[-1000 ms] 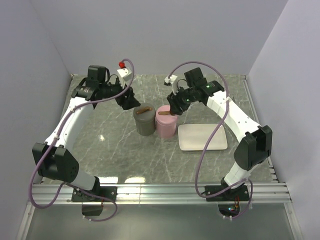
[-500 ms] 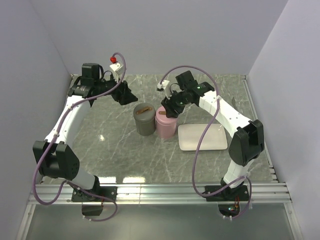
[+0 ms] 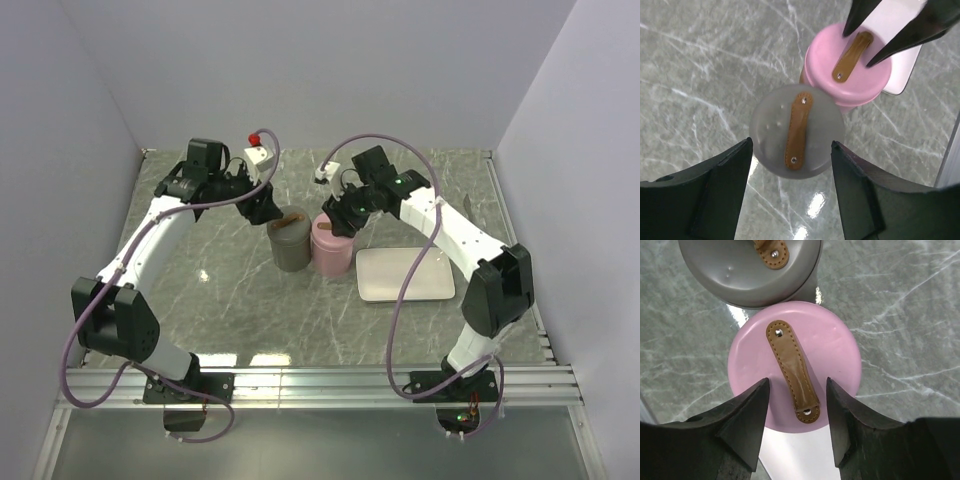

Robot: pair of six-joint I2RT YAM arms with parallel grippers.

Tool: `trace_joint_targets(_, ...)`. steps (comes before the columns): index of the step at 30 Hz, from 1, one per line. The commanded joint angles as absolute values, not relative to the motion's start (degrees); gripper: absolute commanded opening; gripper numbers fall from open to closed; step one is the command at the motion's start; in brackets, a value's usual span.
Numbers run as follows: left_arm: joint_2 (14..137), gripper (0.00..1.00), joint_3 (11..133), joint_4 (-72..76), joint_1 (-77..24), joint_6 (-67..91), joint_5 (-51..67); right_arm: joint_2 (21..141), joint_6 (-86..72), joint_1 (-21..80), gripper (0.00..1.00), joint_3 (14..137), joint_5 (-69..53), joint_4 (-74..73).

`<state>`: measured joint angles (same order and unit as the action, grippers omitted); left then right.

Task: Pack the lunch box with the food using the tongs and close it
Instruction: Adjust the packing box at the center of the board.

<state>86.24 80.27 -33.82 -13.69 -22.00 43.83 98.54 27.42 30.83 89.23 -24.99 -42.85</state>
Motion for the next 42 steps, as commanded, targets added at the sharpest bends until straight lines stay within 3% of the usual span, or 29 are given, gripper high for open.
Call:
trace_joint_targets(1, 82.81, 0.7, 75.77, -28.4, -13.36, -21.99, 42.28, 95.11, 25.93, 32.6, 0.56, 83.95, -19.62, -40.62)
trace_joint_targets(7, 82.97, 0.71, 74.44, -26.36, -13.27, -19.42, 43.33, 94.3, 26.63, 34.45, 0.56, 79.28, -16.44, -37.44)
trace_joint_targets(18, 83.85, 0.69, 77.87, -30.32, -13.71, -22.94, 43.51, 93.08, 21.89, 33.23, 0.57, 86.21, -22.05, -39.02)
trace_joint_targets(33, 89.21, 0.69, 82.8, -35.16, -20.56, -26.28, 35.16, 87.1, 13.19, 23.75, 0.57, 95.09, -33.65, -39.46)
trace_joint_targets(42, 93.25, 0.7, 81.65, -38.23, -24.34, -27.42, 28.83, 86.75, 15.99, 19.25, 0.58, 93.34, -34.89, -43.33)
